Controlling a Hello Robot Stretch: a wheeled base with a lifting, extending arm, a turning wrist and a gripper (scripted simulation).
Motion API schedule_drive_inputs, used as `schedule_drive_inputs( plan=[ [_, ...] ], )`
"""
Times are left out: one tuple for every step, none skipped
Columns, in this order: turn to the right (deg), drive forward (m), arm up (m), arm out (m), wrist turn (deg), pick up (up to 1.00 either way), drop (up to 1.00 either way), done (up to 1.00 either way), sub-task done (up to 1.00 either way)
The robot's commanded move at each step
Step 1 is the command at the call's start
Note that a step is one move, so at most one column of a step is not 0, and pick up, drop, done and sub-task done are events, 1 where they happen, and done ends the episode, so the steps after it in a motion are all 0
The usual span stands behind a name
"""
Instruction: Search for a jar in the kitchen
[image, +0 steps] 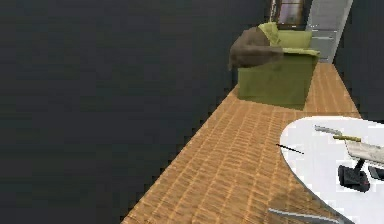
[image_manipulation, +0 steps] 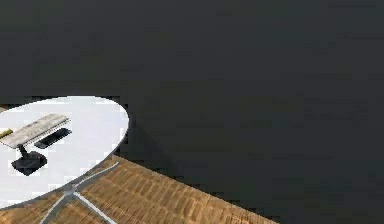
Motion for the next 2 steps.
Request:
schedule_drive_inputs(
  plan=[
    [0.0, 0.95, 0.0, 0.0, 0.0, 0.0, 0.0, 0.0, 0.0],
    [24.0, 0.0, 0.0, 0.0, 0.0, 0.0, 0.0, 0.0, 0.0]
  ],
)
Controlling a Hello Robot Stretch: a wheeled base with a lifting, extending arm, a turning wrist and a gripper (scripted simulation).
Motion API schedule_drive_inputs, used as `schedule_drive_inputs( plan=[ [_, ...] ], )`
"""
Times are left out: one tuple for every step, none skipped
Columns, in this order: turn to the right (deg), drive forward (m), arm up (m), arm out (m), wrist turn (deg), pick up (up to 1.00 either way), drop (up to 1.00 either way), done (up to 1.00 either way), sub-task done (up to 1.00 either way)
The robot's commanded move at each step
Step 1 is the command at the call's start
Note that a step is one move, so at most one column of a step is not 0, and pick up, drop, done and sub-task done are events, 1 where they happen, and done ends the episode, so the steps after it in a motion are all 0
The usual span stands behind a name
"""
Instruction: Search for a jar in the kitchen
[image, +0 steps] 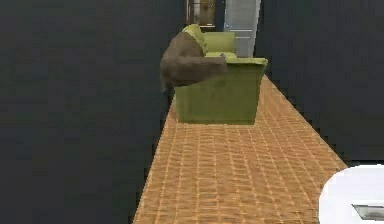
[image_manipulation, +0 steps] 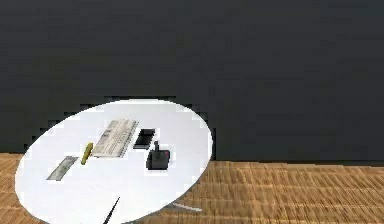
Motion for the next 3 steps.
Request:
schedule_drive_inputs(
  plan=[
    [0.0, 0.75, 0.0, 0.0, 0.0, 0.0, 0.0, 0.0, 0.0],
    [45.0, 0.0, 0.0, 0.0, 0.0, 0.0, 0.0, 0.0, 0.0],
    [0.0, 1.0, 0.0, 0.0, 0.0, 0.0, 0.0, 0.0, 0.0]
  ],
)
